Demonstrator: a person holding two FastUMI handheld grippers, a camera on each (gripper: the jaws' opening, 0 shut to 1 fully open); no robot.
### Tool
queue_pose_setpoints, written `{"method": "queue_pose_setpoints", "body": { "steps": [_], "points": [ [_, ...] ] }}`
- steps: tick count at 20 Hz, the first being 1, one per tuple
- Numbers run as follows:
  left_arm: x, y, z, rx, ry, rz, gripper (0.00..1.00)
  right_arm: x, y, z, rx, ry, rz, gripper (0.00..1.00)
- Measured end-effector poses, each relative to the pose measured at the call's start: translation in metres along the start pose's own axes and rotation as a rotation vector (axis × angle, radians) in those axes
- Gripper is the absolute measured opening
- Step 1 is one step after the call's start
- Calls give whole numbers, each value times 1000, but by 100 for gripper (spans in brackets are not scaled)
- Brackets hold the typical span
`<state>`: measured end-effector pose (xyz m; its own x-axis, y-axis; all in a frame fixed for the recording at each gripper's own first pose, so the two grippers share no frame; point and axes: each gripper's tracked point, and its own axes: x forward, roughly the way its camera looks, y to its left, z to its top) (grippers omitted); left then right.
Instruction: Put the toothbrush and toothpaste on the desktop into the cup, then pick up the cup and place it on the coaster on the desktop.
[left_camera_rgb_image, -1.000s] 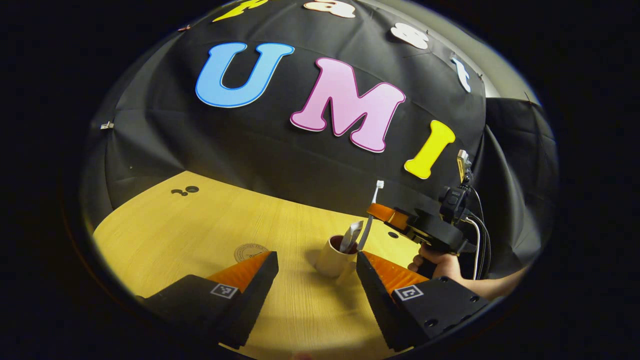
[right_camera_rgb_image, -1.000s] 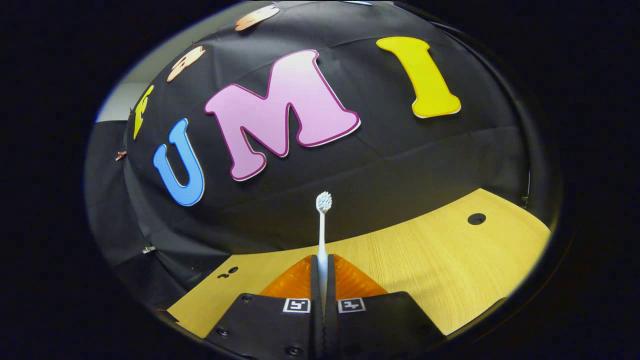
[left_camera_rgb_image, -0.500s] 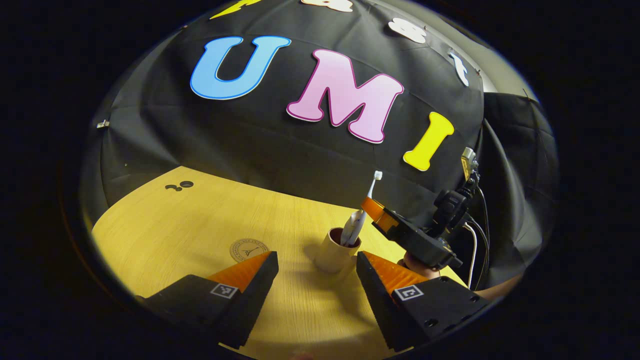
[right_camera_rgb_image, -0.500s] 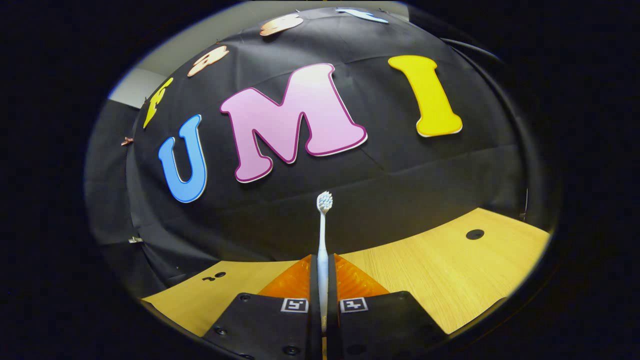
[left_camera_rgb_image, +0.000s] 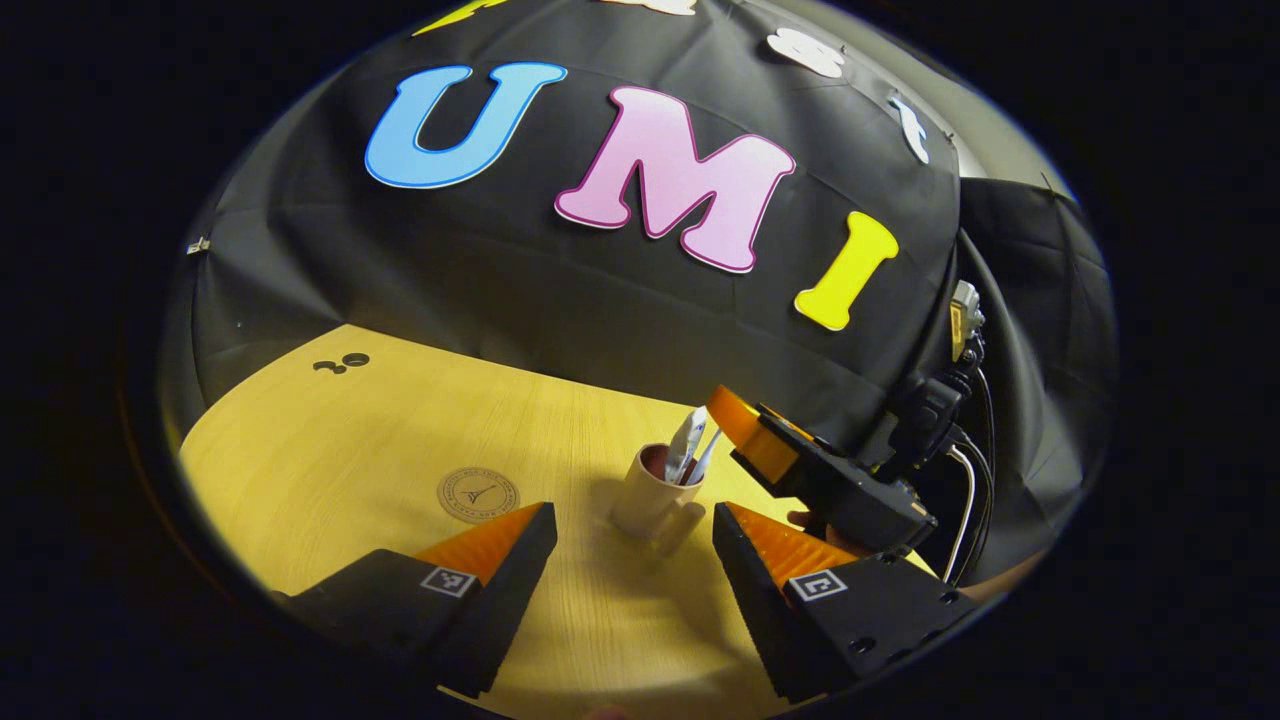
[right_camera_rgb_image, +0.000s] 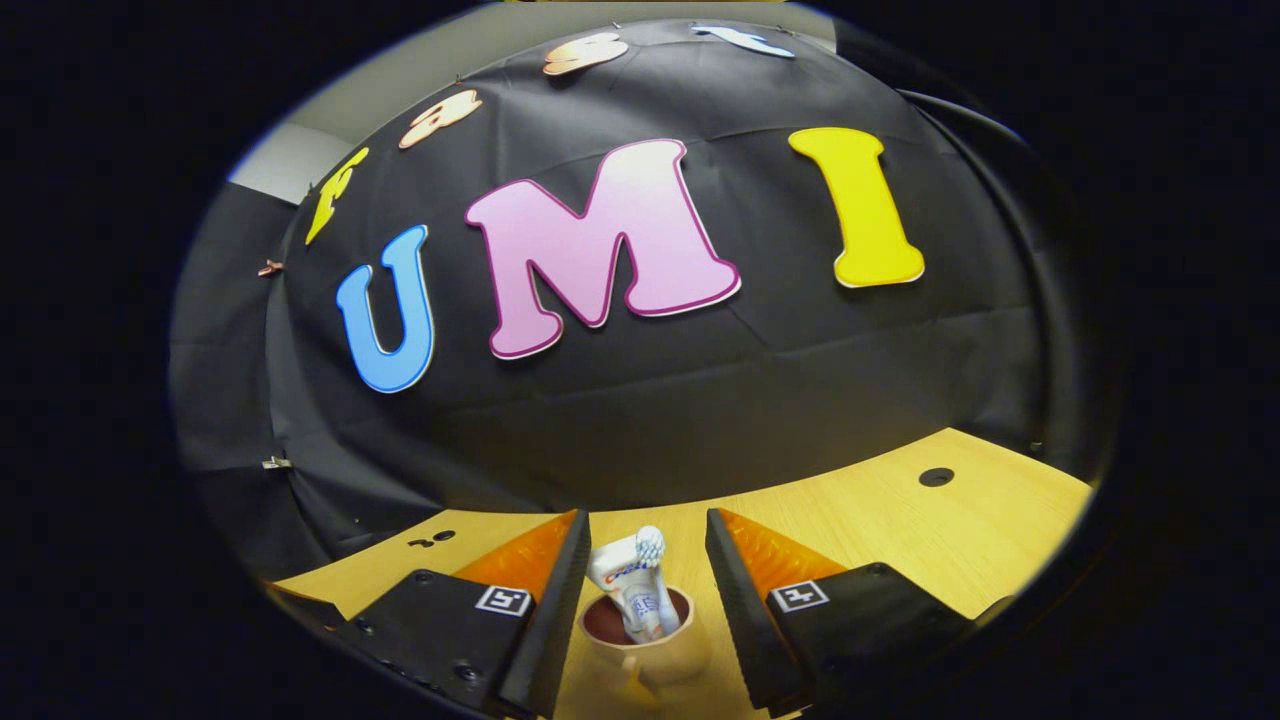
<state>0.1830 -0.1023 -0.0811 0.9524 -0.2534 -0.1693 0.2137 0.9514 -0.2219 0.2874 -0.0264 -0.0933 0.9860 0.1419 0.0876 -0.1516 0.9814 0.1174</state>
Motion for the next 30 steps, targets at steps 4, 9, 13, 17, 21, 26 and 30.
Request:
{"method": "queue_pose_setpoints", "body": {
  "steps": [4, 9, 13, 17, 21, 26, 30],
  "points": [
    [-4, 0, 7, -8, -13, 10, 97, -9, -14, -2, -14, 75, -59, 97],
    [-21, 7, 19, 1, -32, 31, 98, -21, -14, 9, -40, 145, -79, 97],
    [-40, 21, 24, -3, -42, 76, 97, -27, -4, 3, -60, 267, -55, 98],
    [-65, 41, 7, -21, -46, 135, 98, -27, 12, -15, -50, 442, -15, 97],
    [-77, 58, 5, -16, -50, 183, 98, -23, 14, -27, -99, 571, 13, 98],
    [-93, 76, 3, -45, -67, 232, 97, -29, 20, -64, -110, 773, 21, 98],
    [-107, 90, -3, -83, -69, 275, 97, -31, 30, -89, -78, 895, 32, 98]
  ]
}}
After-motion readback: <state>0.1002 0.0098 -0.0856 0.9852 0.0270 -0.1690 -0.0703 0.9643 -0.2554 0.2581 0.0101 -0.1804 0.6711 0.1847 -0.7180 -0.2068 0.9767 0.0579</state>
